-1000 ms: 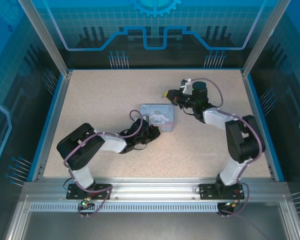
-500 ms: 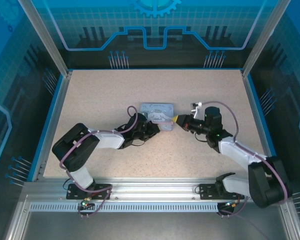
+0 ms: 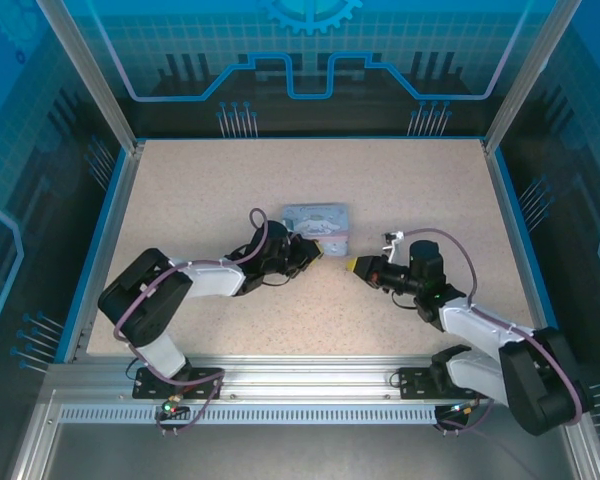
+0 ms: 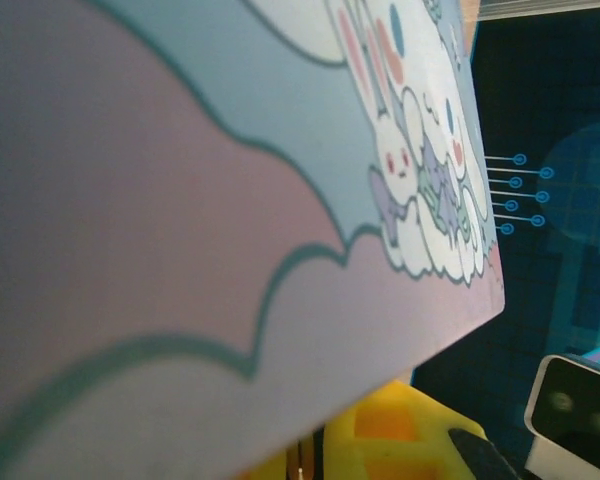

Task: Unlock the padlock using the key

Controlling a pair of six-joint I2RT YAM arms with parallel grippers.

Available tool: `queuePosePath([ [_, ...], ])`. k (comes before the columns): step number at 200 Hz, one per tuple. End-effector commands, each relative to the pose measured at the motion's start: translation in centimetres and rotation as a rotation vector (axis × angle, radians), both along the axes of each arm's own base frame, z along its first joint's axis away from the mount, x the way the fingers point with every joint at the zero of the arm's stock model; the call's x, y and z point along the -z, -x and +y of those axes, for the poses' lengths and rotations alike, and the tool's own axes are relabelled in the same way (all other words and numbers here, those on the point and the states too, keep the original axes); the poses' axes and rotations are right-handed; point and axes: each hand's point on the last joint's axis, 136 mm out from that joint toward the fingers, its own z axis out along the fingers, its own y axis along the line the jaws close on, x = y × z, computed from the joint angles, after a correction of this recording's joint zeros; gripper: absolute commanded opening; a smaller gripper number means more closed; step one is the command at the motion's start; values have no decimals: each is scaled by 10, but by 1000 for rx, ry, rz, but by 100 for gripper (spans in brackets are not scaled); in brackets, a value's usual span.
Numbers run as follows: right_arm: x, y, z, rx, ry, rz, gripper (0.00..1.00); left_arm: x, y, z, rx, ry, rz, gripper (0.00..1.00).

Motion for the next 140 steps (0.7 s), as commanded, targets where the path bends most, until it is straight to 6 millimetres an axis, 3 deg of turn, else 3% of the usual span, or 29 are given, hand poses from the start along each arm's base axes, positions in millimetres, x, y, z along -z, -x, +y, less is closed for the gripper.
queuePosePath([
  [1,-11,-6,8,19,-44,-35,0,-47,-7,-8,10,113,-85,0],
  [67,-3,-16,12,133,-84,20,0,-55,-7,-3,-22,171,-110,0],
  [140,-4,-28,24,134,-126,33,0,-46,-4,6,-50,166,-97,0],
])
